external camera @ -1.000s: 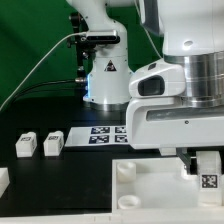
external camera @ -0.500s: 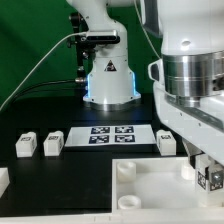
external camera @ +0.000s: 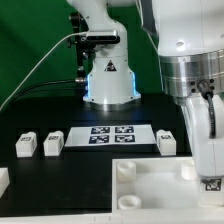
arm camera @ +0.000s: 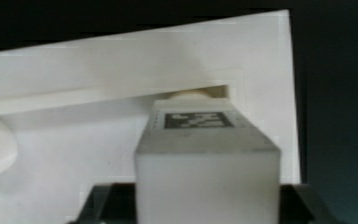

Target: Assemble one leg

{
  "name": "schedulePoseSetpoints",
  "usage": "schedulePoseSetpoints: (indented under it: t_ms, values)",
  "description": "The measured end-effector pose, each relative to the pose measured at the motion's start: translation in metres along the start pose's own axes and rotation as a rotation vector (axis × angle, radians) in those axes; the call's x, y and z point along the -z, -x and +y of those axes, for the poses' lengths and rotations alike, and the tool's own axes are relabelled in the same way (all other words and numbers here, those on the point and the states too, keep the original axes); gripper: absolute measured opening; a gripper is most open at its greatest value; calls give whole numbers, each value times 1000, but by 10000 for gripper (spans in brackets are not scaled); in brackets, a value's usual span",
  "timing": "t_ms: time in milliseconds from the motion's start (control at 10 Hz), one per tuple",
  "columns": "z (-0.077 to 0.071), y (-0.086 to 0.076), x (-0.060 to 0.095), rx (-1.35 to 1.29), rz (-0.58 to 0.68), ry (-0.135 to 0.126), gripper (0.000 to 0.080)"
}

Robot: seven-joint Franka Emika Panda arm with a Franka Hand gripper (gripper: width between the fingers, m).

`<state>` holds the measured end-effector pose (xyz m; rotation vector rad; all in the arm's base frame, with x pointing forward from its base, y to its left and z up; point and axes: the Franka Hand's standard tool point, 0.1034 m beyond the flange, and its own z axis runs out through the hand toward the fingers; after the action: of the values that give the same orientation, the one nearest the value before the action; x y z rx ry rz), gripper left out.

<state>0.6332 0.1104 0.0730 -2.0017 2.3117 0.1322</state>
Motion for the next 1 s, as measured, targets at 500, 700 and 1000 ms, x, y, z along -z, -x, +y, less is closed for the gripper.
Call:
schedulePoseSetpoints:
  t_ms: [500,700,1000]
  values:
    - [0,6,-2,360,1,3,634]
    - [1,6,-2,604,-1,14,645]
    - [1,4,-3,1002,8,21,649]
